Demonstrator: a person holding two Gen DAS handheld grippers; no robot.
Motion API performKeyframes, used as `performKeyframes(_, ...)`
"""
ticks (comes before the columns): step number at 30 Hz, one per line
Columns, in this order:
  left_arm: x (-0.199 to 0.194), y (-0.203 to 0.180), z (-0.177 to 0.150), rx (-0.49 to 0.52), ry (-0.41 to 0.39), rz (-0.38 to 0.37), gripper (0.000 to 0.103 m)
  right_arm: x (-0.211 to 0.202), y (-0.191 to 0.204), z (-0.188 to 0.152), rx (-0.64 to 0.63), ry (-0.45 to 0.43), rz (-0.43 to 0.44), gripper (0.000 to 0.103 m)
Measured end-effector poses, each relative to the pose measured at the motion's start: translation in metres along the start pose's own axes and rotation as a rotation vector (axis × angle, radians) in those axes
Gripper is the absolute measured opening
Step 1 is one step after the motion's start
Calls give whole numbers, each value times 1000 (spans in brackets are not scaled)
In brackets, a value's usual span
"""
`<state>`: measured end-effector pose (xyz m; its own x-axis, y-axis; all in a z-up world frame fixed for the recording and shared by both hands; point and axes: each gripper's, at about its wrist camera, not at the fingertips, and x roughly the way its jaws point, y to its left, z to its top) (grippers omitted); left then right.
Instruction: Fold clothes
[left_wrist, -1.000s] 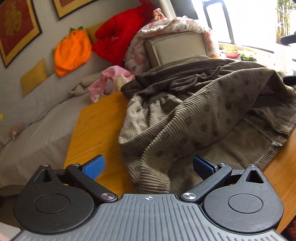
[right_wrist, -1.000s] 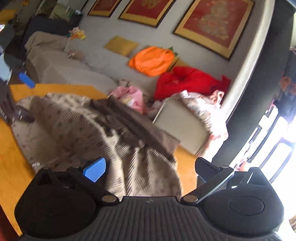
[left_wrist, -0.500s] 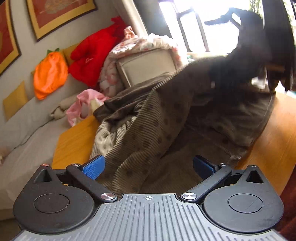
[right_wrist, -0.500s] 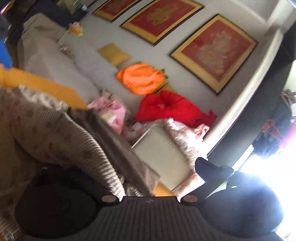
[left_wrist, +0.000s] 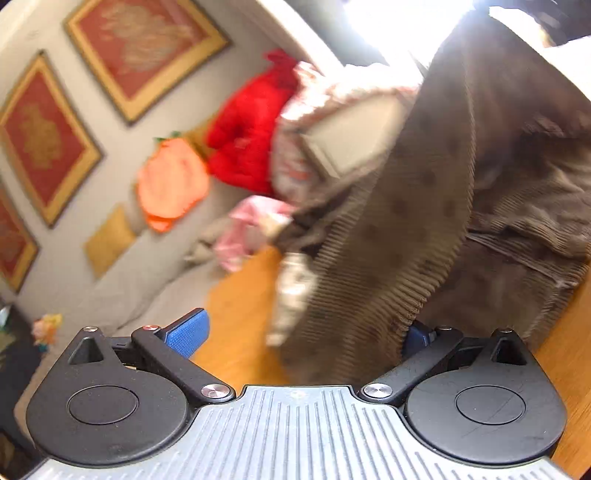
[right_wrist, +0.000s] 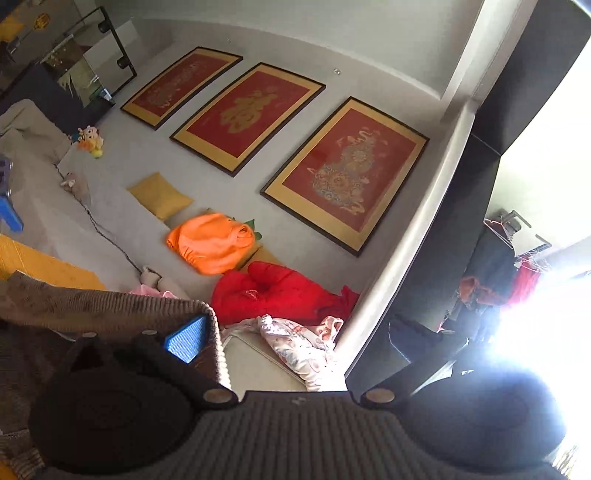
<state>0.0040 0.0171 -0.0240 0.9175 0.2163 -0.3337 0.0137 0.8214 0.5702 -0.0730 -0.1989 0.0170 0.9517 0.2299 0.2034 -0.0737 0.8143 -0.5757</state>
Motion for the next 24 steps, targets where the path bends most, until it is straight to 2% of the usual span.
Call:
performKeyframes(4,-37,59,-16,-182,-24,66,103,-23,-14,-3,11,19,0,103)
performKeyframes(7,-59,93,-24,-299,-35,67,103,-38,-28,-5,-8,38,-46,103)
performKeyframes(8,-62,101,-26,-329,-39,47,103,-40,-34,-6,2,49,-67,103)
performKeyframes(10,-61,119,-28,-434,-57,-73,103,-34,-51,-9,58,108,-88,103)
performKeyframes(12,-57,130,-32,-564,-46,-278,103,-19,-70,-17,171,206,-71,103)
performKeyframes(13,-50,131,-35,-643,-44,-420,103,-11,-77,-24,243,255,-46,103)
performKeyframes(17,-20,107,-40,-761,1,-639,103,17,-91,-60,560,430,105,103)
performKeyframes(18,-12,99,-38,-776,7,-666,103,24,-94,-69,640,473,144,103)
performKeyframes(19,-5,95,-35,-795,7,-698,103,31,-98,-78,719,516,182,103)
performKeyframes(22,20,80,-20,-881,-19,-869,103,58,-84,-100,918,622,337,103)
performKeyframes(24,36,73,-12,-898,-4,-897,103,77,-70,-108,1024,668,416,103)
